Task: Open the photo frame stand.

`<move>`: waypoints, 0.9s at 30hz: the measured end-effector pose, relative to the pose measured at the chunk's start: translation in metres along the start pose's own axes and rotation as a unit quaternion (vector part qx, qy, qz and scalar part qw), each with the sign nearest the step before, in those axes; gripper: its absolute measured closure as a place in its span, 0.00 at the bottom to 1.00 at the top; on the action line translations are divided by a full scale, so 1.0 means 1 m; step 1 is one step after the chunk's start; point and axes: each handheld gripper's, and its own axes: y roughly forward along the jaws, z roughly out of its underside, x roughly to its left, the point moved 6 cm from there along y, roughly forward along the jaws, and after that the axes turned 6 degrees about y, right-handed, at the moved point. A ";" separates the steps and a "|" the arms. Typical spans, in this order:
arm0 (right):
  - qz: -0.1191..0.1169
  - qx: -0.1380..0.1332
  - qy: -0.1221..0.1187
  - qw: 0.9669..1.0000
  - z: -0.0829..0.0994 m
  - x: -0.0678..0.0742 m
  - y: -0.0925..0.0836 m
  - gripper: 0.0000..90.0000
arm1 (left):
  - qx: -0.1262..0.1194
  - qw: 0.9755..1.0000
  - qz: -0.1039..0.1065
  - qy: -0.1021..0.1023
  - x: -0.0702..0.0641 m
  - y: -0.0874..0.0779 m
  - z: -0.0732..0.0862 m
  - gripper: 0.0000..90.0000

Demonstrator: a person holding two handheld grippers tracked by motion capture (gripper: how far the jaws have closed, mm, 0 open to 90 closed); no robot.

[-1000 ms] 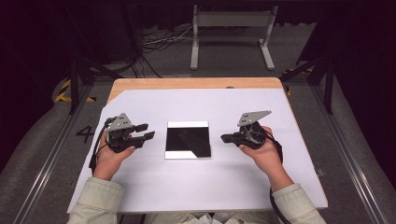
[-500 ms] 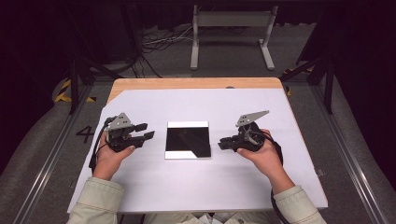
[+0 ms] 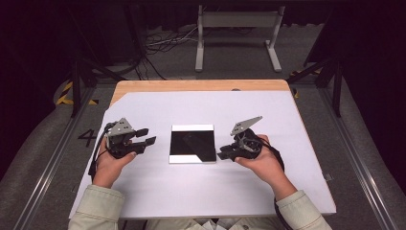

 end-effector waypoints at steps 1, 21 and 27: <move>0.002 0.002 0.000 1.000 -0.001 0.001 0.002 0.76 | 0.001 1.000 -0.001 0.002 0.001 -0.001 0.001 0.59; 0.021 0.073 0.003 0.997 0.010 0.001 0.033 0.72 | 0.006 1.000 -0.002 0.002 0.000 0.000 0.005 0.58; 0.032 0.095 0.007 0.995 0.016 -0.003 0.037 0.76 | 0.005 1.000 0.000 0.003 -0.002 0.001 0.003 0.58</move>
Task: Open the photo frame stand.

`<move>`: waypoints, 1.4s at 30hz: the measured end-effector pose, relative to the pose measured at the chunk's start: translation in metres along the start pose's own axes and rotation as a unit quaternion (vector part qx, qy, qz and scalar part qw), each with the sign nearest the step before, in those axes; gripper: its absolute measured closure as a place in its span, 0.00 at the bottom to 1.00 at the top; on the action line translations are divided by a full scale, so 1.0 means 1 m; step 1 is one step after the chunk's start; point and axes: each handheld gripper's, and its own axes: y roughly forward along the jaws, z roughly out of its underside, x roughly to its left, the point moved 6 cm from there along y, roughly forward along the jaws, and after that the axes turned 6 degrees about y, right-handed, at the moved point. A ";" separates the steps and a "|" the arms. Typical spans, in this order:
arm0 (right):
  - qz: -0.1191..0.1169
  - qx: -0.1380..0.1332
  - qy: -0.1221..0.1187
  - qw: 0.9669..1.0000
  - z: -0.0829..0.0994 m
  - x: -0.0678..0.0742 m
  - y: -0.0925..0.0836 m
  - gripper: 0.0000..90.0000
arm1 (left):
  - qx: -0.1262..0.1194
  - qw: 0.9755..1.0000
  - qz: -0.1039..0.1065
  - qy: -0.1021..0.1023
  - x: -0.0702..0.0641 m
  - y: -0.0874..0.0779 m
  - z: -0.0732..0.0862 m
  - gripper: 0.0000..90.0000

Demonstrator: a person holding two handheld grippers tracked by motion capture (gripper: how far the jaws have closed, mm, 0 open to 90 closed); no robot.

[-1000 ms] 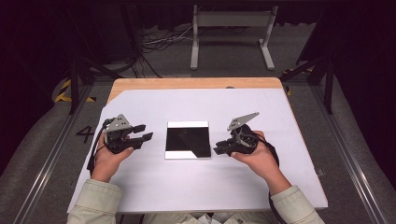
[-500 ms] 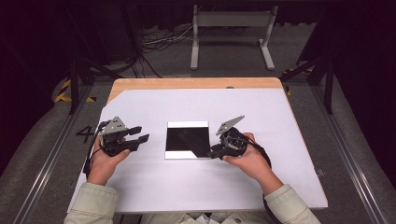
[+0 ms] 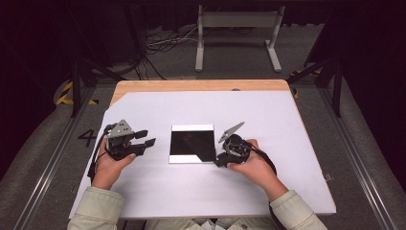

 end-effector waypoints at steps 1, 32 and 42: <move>0.002 0.002 0.001 1.000 0.000 0.000 0.001 0.77 | 0.002 1.000 0.003 0.001 -0.001 0.001 0.000 0.58; 0.053 0.031 -0.028 0.998 0.002 0.000 0.013 0.97 | 0.009 1.000 0.003 0.001 -0.001 0.004 0.002 0.57; 0.054 0.018 -0.032 0.998 0.000 0.001 0.007 0.98 | 0.010 1.000 0.004 0.001 0.000 0.006 0.003 0.56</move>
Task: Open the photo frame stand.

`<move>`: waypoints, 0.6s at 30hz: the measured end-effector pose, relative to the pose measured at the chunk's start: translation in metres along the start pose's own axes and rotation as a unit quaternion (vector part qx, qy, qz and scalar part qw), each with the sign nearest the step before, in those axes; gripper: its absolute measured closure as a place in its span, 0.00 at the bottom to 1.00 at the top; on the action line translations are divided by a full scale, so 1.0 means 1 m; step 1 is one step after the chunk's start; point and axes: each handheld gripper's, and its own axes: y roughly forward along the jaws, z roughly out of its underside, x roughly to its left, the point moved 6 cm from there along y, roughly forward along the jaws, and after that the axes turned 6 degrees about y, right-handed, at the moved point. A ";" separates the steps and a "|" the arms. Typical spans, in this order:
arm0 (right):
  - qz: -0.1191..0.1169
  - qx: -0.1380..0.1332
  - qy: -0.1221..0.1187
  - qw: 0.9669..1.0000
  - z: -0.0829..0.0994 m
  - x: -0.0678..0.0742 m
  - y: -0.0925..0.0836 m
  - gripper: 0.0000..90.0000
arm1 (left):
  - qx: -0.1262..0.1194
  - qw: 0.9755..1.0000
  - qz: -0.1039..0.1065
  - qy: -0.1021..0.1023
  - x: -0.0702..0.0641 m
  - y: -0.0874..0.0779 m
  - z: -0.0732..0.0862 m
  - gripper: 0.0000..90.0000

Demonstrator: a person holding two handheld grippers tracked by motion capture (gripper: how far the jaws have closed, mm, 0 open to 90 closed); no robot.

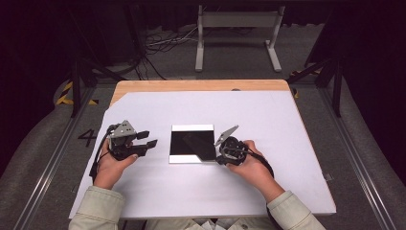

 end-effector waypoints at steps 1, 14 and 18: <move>0.000 -0.002 0.000 1.000 0.000 0.000 -0.001 0.98 | 0.000 1.000 0.001 -0.001 0.000 0.000 0.000 0.56; -0.003 -0.036 -0.003 0.999 -0.007 0.001 -0.015 1.00 | 0.003 1.000 -0.002 -0.005 0.000 -0.001 0.002 0.52; -0.005 -0.048 -0.004 0.999 -0.010 0.001 -0.019 1.00 | 0.002 1.000 -0.004 -0.005 0.000 -0.002 0.002 0.51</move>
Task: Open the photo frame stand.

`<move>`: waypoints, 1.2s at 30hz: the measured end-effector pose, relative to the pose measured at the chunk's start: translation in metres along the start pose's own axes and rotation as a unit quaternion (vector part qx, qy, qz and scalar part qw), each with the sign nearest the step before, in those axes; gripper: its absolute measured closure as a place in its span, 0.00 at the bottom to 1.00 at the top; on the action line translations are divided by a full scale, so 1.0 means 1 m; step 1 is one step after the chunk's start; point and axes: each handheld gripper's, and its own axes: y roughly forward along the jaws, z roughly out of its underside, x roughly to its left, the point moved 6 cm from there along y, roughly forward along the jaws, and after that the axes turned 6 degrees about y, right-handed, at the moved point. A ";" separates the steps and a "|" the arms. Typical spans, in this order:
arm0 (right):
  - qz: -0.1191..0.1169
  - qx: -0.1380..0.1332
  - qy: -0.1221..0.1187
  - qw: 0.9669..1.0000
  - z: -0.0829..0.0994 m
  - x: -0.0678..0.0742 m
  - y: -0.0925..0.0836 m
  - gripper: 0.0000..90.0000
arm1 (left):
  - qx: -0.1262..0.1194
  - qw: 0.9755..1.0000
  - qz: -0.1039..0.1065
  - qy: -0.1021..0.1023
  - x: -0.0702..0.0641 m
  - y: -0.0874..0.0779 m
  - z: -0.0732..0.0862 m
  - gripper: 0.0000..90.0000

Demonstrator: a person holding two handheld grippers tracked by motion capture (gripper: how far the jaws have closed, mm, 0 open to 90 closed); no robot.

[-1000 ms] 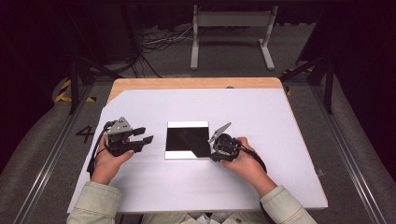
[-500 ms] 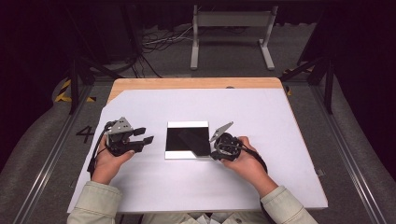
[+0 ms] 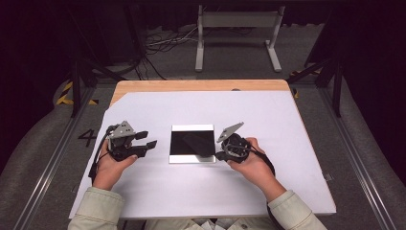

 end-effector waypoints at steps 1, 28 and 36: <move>0.000 0.000 0.000 1.000 0.000 0.000 0.000 1.00 | 0.000 1.000 0.000 0.003 0.000 0.000 0.000 0.51; -0.022 -0.137 0.033 0.990 -0.015 -0.001 -0.014 1.00 | 0.011 1.000 0.005 0.002 -0.003 0.006 0.003 0.50; -0.019 -0.157 0.037 0.987 -0.019 0.000 -0.015 1.00 | 0.014 1.000 0.008 0.002 -0.004 0.008 0.004 0.50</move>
